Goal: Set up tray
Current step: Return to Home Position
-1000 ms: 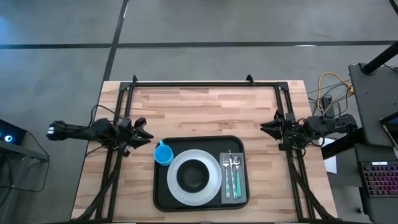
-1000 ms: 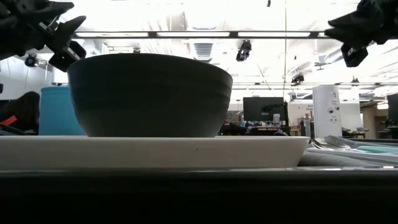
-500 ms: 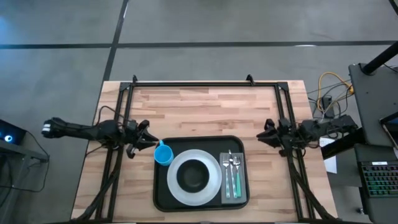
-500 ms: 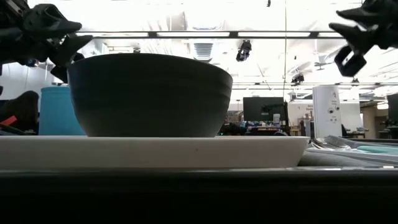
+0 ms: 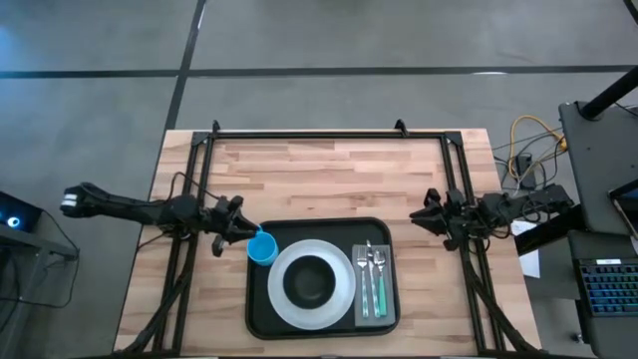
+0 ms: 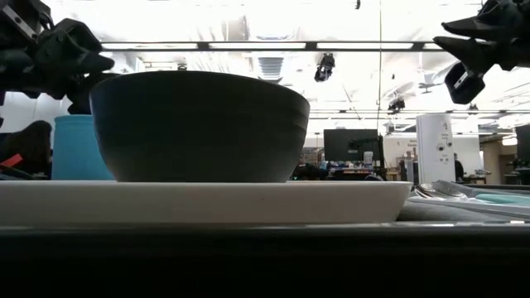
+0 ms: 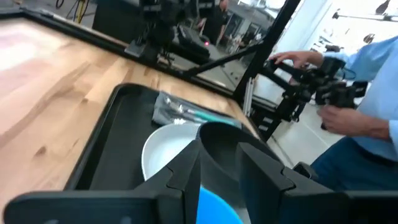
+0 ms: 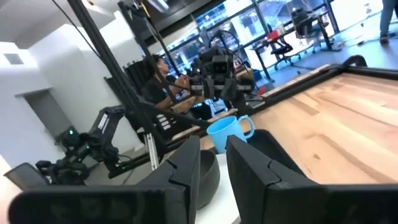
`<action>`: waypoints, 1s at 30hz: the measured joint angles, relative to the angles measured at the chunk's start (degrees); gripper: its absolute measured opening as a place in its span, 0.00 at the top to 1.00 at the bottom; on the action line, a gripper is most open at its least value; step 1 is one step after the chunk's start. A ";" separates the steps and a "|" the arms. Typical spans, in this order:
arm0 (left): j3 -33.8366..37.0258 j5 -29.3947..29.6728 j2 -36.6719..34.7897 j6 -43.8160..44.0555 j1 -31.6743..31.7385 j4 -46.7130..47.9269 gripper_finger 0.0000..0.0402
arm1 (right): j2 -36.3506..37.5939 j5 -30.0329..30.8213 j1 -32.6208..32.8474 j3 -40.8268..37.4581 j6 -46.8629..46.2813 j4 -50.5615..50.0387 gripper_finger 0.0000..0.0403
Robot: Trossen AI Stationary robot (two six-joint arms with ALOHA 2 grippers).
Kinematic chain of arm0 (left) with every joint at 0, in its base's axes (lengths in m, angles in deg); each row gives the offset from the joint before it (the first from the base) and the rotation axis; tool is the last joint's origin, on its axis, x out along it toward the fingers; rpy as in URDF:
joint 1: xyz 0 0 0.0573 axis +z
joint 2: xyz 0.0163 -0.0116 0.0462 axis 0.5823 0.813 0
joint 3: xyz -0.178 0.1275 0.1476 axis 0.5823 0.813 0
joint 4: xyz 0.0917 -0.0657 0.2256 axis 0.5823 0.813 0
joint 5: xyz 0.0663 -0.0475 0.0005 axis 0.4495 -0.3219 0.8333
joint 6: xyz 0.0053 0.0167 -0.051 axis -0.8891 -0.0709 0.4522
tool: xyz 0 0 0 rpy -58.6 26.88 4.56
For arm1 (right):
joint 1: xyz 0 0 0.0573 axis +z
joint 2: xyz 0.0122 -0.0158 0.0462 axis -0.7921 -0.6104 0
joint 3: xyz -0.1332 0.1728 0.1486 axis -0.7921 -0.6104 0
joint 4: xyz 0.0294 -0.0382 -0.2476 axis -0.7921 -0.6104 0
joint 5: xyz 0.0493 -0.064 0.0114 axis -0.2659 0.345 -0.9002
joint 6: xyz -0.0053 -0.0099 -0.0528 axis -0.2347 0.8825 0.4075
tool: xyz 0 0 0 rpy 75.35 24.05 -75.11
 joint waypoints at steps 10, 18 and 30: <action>-0.04 0.00 3.90 -0.02 0.00 0.31 0.79 | 0.60 -6.75 -5.60 -2.26 3.03 -0.40 0.80; -0.02 0.00 6.05 -0.02 0.00 0.86 0.79 | 0.60 -11.76 -13.24 -2.32 3.01 -1.85 0.80; -0.02 0.00 6.83 -0.02 -0.01 0.86 0.79 | 0.60 -11.74 -15.52 -2.32 1.73 -4.29 0.79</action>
